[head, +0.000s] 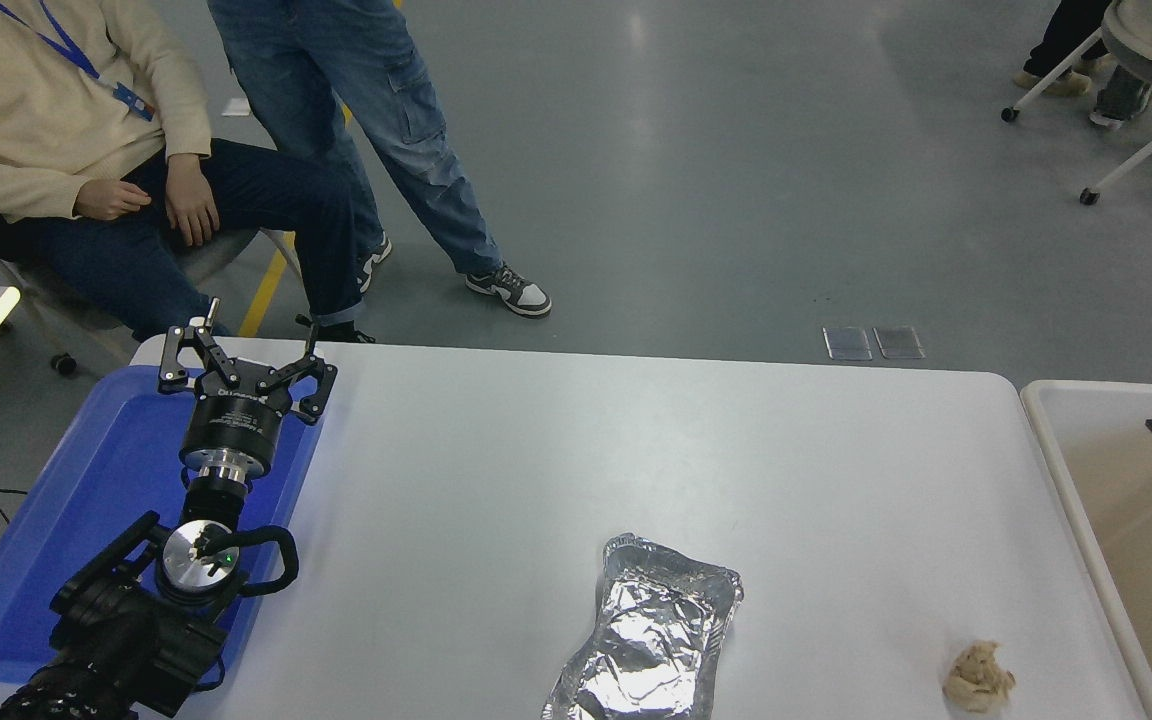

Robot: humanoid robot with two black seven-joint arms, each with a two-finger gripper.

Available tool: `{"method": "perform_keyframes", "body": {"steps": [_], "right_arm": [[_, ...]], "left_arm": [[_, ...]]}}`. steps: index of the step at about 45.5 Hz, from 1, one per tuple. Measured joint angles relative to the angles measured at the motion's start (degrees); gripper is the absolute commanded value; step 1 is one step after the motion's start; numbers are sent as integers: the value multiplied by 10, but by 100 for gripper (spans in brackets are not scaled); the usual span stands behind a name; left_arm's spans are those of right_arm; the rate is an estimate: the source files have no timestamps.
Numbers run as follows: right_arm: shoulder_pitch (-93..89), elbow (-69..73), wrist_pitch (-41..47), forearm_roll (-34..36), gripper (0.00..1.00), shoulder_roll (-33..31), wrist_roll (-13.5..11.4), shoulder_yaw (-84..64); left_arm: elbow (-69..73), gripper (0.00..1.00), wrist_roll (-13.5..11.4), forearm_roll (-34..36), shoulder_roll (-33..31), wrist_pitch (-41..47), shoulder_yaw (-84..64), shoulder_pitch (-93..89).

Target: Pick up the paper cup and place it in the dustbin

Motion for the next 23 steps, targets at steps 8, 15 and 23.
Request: {"method": "perform_keyframes", "body": {"steps": [8,15,23], "right_arm": [[-14,17,45,47,100,29,47,37],[-26,24,62,64,100,68,96,50],[-33,30,71,74,100,110,140,64]], "left_arm": [[0,100,0,0,0,0,0,0],[0,100,0,0,0,0,0,0],[0,100,0,0,0,0,0,0]]}}
